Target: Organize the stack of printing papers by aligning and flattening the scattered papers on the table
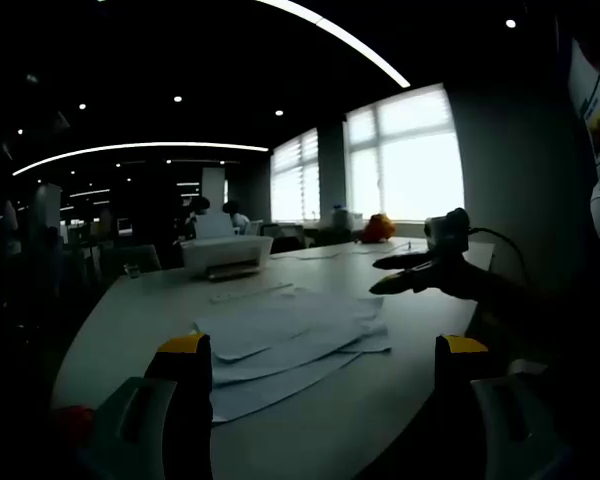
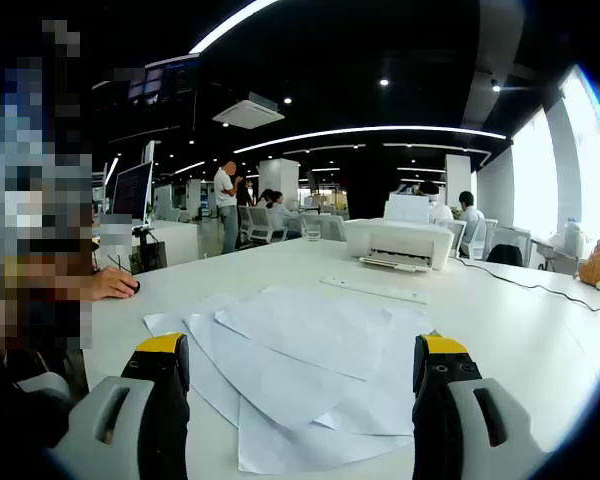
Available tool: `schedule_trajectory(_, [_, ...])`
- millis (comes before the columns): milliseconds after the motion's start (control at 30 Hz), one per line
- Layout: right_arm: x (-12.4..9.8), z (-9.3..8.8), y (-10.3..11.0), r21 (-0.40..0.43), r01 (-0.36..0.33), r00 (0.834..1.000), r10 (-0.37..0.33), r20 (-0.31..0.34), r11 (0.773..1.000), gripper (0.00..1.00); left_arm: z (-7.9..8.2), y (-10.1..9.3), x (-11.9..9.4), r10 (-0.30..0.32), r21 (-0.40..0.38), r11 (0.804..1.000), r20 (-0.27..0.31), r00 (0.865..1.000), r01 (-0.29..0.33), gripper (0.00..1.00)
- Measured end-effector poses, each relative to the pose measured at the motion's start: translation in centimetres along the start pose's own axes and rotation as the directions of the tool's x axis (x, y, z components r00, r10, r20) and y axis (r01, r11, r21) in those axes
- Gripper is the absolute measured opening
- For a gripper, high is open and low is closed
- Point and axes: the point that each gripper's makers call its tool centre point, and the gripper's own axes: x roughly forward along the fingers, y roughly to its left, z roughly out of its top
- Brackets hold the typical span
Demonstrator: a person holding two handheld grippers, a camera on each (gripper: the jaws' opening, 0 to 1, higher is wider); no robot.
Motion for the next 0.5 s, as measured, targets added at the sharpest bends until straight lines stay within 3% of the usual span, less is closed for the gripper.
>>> schedule_trajectory(500, [-0.14,-0.1,-0.59,0.0,0.009,1.0,-0.009,-0.004,1.0,0.88,0.04,0.09,-0.07,0.001,-0.002,1.0,0.004,1.0,-0.001,0.95])
